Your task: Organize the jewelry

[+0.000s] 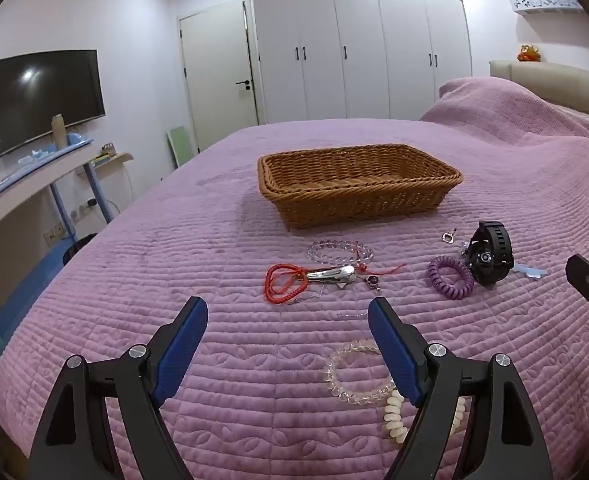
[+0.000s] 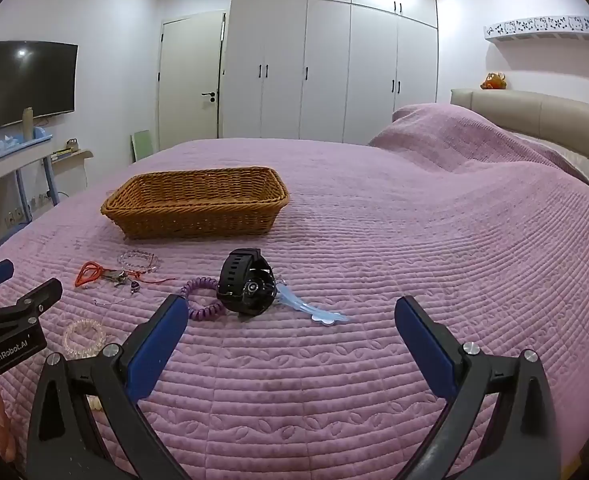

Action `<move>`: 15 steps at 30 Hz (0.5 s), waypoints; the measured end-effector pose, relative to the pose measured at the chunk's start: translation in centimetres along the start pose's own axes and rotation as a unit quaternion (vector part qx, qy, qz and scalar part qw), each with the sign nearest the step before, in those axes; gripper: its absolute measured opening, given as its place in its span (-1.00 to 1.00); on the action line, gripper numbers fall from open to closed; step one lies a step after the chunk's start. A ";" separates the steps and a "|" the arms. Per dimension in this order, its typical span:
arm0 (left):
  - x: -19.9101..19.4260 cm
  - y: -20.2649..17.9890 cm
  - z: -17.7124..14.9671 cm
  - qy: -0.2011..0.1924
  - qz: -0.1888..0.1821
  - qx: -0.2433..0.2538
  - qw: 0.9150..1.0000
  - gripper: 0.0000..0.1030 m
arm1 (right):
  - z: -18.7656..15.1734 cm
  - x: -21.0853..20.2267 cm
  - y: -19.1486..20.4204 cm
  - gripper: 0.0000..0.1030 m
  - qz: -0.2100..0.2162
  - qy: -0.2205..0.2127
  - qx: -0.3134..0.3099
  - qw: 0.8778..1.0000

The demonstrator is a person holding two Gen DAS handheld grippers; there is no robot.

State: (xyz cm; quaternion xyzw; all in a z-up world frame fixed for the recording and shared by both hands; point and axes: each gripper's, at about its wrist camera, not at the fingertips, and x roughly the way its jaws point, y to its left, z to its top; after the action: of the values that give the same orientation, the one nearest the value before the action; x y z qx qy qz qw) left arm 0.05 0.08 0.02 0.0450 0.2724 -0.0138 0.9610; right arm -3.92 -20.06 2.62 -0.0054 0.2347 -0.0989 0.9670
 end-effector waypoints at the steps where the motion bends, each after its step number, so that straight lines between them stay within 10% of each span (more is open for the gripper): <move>1: 0.0 0.1 0.0 0.001 -0.001 -0.002 1.000 0.62 | 0.0 0.0 0.1 1.00 0.001 0.000 -0.001 1.000; 15: 0.6 0.3 0.0 0.012 -0.009 -0.010 1.000 0.62 | -0.2 0.3 0.3 1.00 0.001 0.005 -0.006 1.000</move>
State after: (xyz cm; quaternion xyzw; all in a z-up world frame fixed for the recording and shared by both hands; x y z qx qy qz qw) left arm 0.58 0.36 -0.32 0.0335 0.2842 -0.0189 0.9580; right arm -3.67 -19.83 2.31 -0.0107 0.2401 -0.0961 0.9659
